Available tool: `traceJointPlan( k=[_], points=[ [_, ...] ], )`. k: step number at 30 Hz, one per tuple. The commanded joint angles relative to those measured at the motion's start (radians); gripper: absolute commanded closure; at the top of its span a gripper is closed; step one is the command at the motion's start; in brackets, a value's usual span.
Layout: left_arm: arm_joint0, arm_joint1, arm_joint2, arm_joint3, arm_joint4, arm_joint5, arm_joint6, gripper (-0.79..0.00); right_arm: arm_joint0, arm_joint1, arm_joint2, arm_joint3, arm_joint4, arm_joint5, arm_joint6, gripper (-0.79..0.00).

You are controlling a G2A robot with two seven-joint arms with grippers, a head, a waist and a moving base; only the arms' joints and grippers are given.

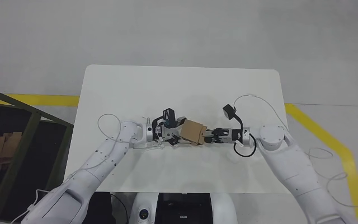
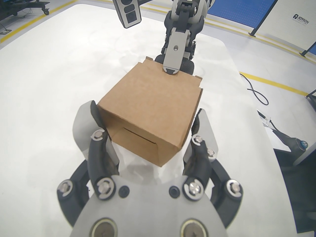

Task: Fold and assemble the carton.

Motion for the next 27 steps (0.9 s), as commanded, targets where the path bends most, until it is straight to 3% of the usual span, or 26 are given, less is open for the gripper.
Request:
traceJointPlan(
  k=[1, 14, 18, 23, 27],
  points=[
    [-0.001, 0.0, 0.001, 0.001, -0.001, -0.002, 0.0, -0.65, 0.002, -0.002, -0.005, -0.001, -0.001, 0.001, -0.003, -0.08],
    [-0.004, -0.002, 0.004, 0.004, -0.003, -0.005, 0.001, -0.643, 0.035, -0.015, -0.042, 0.005, -0.03, 0.013, -0.033, -0.065],
    [-0.003, -0.003, 0.004, 0.004, -0.004, -0.004, 0.002, -0.643, 0.038, -0.016, -0.045, 0.007, -0.04, 0.02, -0.045, -0.102],
    [-0.003, -0.003, 0.003, 0.004, -0.003, -0.004, 0.003, -0.643, 0.034, -0.016, -0.04, 0.0, -0.037, 0.016, -0.043, -0.228],
    [-0.002, -0.002, 0.0, 0.008, -0.004, -0.004, 0.004, -0.643, 0.018, -0.008, -0.021, -0.022, -0.049, 0.018, -0.043, -0.237]
  ],
)
